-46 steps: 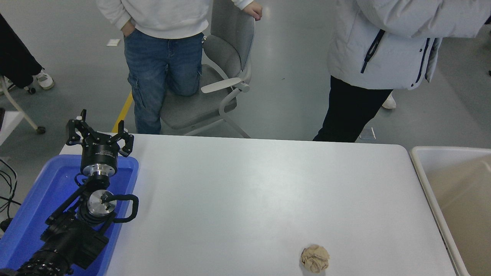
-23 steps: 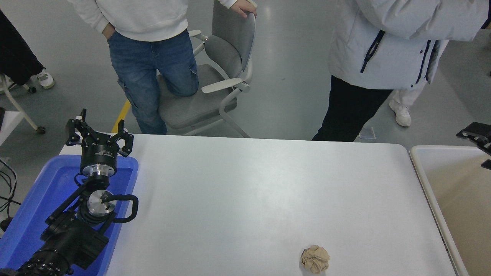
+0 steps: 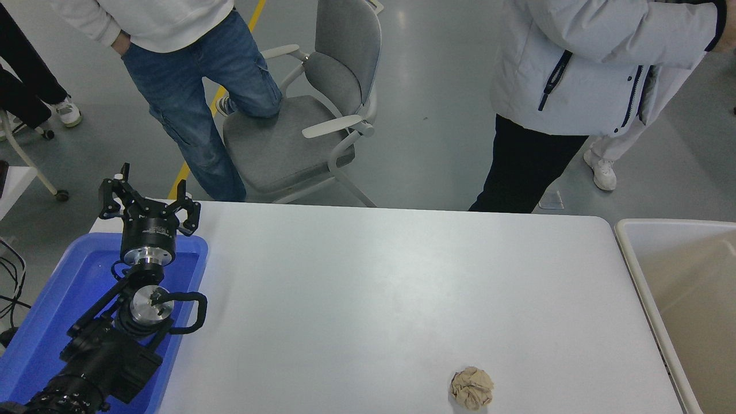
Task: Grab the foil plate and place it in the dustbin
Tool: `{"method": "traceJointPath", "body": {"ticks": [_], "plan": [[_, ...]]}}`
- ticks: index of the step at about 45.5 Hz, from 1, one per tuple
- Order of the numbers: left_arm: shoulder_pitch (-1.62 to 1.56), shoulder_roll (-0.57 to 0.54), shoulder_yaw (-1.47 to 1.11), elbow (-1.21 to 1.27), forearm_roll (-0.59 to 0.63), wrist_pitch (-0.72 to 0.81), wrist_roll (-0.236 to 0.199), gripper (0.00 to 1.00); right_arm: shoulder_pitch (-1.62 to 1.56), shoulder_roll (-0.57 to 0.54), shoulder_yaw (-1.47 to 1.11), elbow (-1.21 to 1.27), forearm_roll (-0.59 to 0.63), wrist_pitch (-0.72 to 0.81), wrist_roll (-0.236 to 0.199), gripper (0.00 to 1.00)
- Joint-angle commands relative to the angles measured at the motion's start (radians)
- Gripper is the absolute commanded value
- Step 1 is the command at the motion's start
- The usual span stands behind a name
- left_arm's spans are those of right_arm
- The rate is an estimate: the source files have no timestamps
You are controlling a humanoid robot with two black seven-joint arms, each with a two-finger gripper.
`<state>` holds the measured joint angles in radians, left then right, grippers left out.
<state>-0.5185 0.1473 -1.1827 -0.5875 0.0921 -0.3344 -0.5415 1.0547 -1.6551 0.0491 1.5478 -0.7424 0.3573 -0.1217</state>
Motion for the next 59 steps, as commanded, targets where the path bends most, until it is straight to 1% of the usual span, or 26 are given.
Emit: {"method": "traceJointPath", "body": {"ticks": [1, 10, 18, 26, 31, 37, 44, 47, 52, 59], "plan": [[0.000, 0.000, 0.000, 0.000, 0.001, 0.000, 0.000, 0.99, 0.001, -0.052, 0.012, -0.005, 0.000, 0.015, 0.016, 1.00], [0.000, 0.000, 0.000, 0.000, 0.002, -0.002, 0.000, 0.99, -0.001, -0.003, 0.006, -0.035, 0.008, -0.008, 0.007, 1.00], [0.000, 0.000, 0.000, 0.000, 0.000, 0.000, 0.000, 0.99, -0.004, 0.066, -0.020, -0.214, 0.144, -0.001, 0.008, 1.00], [0.000, 0.000, 0.000, 0.000, 0.000, 0.000, 0.000, 0.99, -0.009, 0.170, -0.049, -0.377, 0.178, -0.011, 0.016, 1.00], [0.000, 0.000, 0.000, 0.000, 0.000, 0.000, 0.000, 0.99, -0.002, 0.193, -0.051, -0.396, 0.242, -0.008, 0.016, 1.00], [0.000, 0.000, 0.000, 0.000, 0.000, 0.000, 0.000, 0.99, 0.011, 0.198, -0.051, -0.385, 0.252, 0.000, 0.016, 1.00], [0.000, 0.000, 0.000, 0.000, 0.000, 0.000, 0.000, 0.99, 0.037, 0.241, -0.048, -0.391, 0.261, -0.008, 0.014, 1.00], [0.000, 0.000, 0.000, 0.000, 0.000, 0.000, 0.000, 0.99, 0.048, 0.256, -0.038, -0.405, 0.285, 0.002, 0.011, 1.00], [0.000, 0.000, 0.000, 0.000, 0.000, 0.000, 0.000, 0.99, 0.067, 0.259, 0.014, -0.413, 0.372, 0.003, 0.016, 1.00], [0.000, 0.000, 0.000, 0.000, 0.000, 0.000, 0.000, 0.99, 0.096, 0.267, 0.066, -0.440, 0.635, 0.002, 0.016, 1.00]]}}
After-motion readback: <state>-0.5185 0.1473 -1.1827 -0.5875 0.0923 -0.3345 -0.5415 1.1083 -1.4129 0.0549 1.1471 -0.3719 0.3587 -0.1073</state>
